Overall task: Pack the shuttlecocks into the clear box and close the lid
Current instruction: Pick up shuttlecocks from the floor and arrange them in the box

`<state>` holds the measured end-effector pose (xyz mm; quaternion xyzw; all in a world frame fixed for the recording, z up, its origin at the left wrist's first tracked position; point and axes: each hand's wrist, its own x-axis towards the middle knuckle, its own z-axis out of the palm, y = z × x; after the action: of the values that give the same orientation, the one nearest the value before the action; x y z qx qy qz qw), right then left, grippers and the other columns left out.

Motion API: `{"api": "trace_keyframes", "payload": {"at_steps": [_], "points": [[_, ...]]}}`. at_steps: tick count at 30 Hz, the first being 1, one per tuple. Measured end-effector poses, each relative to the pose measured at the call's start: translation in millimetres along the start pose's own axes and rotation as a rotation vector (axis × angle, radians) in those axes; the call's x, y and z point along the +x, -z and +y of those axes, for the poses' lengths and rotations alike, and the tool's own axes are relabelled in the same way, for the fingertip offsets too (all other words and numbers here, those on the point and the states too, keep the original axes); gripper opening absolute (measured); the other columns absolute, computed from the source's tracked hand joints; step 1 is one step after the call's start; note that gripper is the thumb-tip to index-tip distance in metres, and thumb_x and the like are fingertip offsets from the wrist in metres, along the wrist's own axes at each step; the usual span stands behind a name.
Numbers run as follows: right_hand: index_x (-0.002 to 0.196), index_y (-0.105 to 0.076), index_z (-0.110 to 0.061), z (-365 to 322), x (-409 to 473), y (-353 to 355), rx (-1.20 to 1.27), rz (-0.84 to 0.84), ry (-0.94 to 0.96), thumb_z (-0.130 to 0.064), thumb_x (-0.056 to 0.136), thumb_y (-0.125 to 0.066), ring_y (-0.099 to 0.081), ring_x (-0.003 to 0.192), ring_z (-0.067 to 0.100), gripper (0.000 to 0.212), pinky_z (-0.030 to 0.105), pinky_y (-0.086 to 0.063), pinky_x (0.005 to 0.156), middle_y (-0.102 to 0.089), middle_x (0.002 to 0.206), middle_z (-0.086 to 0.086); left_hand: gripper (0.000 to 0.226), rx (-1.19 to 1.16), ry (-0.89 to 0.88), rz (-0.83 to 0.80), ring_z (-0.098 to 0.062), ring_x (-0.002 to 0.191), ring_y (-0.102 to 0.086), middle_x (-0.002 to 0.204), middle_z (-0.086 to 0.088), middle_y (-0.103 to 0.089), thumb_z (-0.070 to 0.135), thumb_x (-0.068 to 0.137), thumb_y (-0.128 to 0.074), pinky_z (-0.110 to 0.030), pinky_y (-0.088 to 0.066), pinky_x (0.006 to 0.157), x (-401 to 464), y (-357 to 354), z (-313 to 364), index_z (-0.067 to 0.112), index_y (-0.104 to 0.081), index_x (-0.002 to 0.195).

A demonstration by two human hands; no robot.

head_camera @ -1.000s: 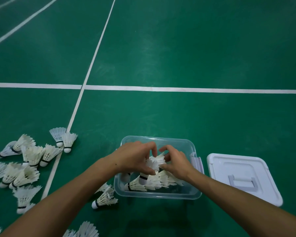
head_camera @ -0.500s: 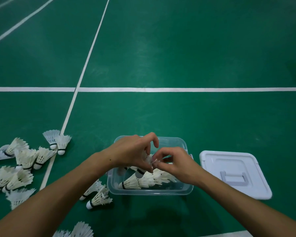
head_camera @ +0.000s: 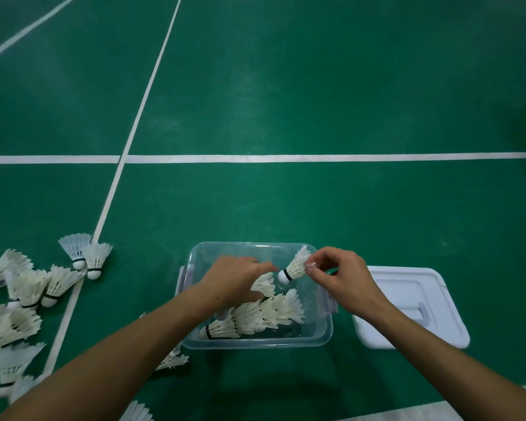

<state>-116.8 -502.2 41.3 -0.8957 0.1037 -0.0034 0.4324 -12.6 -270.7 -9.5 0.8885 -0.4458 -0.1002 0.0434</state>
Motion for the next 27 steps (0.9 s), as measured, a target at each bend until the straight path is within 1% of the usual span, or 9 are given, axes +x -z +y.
{"api": "trace_keyframes", "payload": {"at_steps": [1, 3, 5, 7, 10, 13, 17, 22, 27], "points": [[0.089, -0.077, -0.028, -0.3, -0.4, -0.8, 0.003, 0.004, -0.004, -0.019, 0.091, -0.079, -0.07, 0.081, 0.001, 0.01, 0.011, -0.049, 0.073, -0.076, 0.082, -0.012, 0.06, 0.023, 0.013, -0.02, -0.02, 0.098, -0.068, 0.12, 0.004, -0.069, 0.056, 0.095, -0.066, -0.03, -0.046, 0.068, 4.1, -5.3, 1.6, 0.047, -0.041, 0.149], [0.089, -0.077, -0.028, -0.4, -1.1, -2.4, 0.001, 0.016, -0.006, -0.019, 0.091, -0.079, -0.07, 0.081, 0.002, 0.009, 0.011, -0.05, 0.074, -0.076, 0.082, -0.012, 0.058, 0.046, 0.053, -0.043, -0.023, 0.096, -0.068, 0.115, 0.001, -0.069, 0.061, 0.096, -0.061, -0.031, -0.045, 0.067, 11.5, -11.1, 3.9, 0.049, -0.041, 0.148], [0.089, -0.077, -0.028, -0.1, -1.3, -3.9, -0.007, 0.025, -0.009, -0.019, 0.09, -0.079, -0.07, 0.081, 0.003, 0.009, 0.013, -0.051, 0.075, -0.076, 0.082, -0.012, 0.052, 0.06, 0.081, -0.053, -0.025, 0.099, -0.069, 0.114, 0.0, -0.071, 0.063, 0.096, -0.059, -0.032, -0.045, 0.068, 18.1, -12.8, 4.4, 0.048, -0.046, 0.145], [0.089, -0.077, -0.028, -0.1, -1.8, -4.4, -0.009, 0.032, -0.016, -0.019, 0.09, -0.078, -0.07, 0.081, 0.002, 0.01, 0.013, -0.051, 0.075, -0.076, 0.082, -0.012, 0.047, 0.079, 0.094, -0.057, -0.024, 0.101, -0.07, 0.114, 0.001, -0.073, 0.061, 0.097, -0.06, -0.032, -0.045, 0.069, 23.0, -12.1, 3.6, 0.047, -0.053, 0.141], [0.088, -0.076, -0.029, -1.2, -4.0, -4.6, -0.015, 0.037, -0.022, -0.019, 0.09, -0.078, -0.07, 0.08, 0.002, 0.01, 0.015, -0.053, 0.074, -0.075, 0.081, -0.013, 0.044, 0.098, 0.095, -0.059, -0.021, 0.098, -0.07, 0.111, 0.003, -0.074, 0.062, 0.096, -0.062, -0.031, -0.047, 0.071, 23.3, -11.2, 2.5, 0.042, -0.058, 0.135], [0.088, -0.076, -0.029, -2.3, -5.8, -6.1, -0.036, 0.041, -0.028, -0.02, 0.09, -0.078, -0.07, 0.081, 0.002, 0.009, 0.02, -0.055, 0.076, -0.075, 0.081, -0.014, 0.042, 0.087, 0.076, -0.061, -0.02, 0.093, -0.069, 0.107, 0.004, -0.074, 0.063, 0.094, -0.063, -0.029, -0.04, 0.067, 20.6, -11.4, 2.2, 0.039, -0.056, 0.129], [0.091, -0.077, -0.029, -6.2, -6.1, -11.7, -0.142, 0.067, -0.004, -0.026, 0.091, -0.076, -0.069, 0.083, 0.001, 0.004, 0.03, -0.06, 0.08, -0.074, 0.083, -0.017, 0.04, 0.075, 0.027, 0.002, -0.016, 0.091, -0.069, 0.108, 0.007, -0.075, 0.063, 0.094, -0.065, -0.027, -0.041, 0.065, 12.2, -4.8, -3.6, 0.036, -0.057, 0.122], [0.092, -0.076, -0.029, -24.4, -4.7, -33.5, -0.326, 0.079, 0.057, -0.027, 0.092, -0.072, -0.069, 0.08, 0.004, 0.004, 0.038, -0.061, 0.075, -0.073, 0.084, -0.018, 0.037, -0.01, 0.045, 0.057, -0.009, 0.098, -0.069, 0.115, 0.013, -0.074, 0.058, 0.094, -0.068, -0.022, -0.048, 0.072, -8.0, 10.2, -13.9, 0.033, -0.061, 0.12], [0.092, -0.078, -0.028, -35.3, 2.9, -61.2, -0.313, 0.028, 0.018, -0.023, 0.094, -0.072, -0.069, 0.075, 0.004, 0.008, 0.031, -0.06, 0.071, -0.075, 0.081, -0.015, 0.035, -0.026, 0.052, 0.087, -0.009, 0.096, -0.069, 0.112, 0.013, -0.074, 0.056, 0.093, -0.07, -0.022, -0.053, 0.073, -18.8, 17.9, -16.6, 0.033, -0.062, 0.118]]}}
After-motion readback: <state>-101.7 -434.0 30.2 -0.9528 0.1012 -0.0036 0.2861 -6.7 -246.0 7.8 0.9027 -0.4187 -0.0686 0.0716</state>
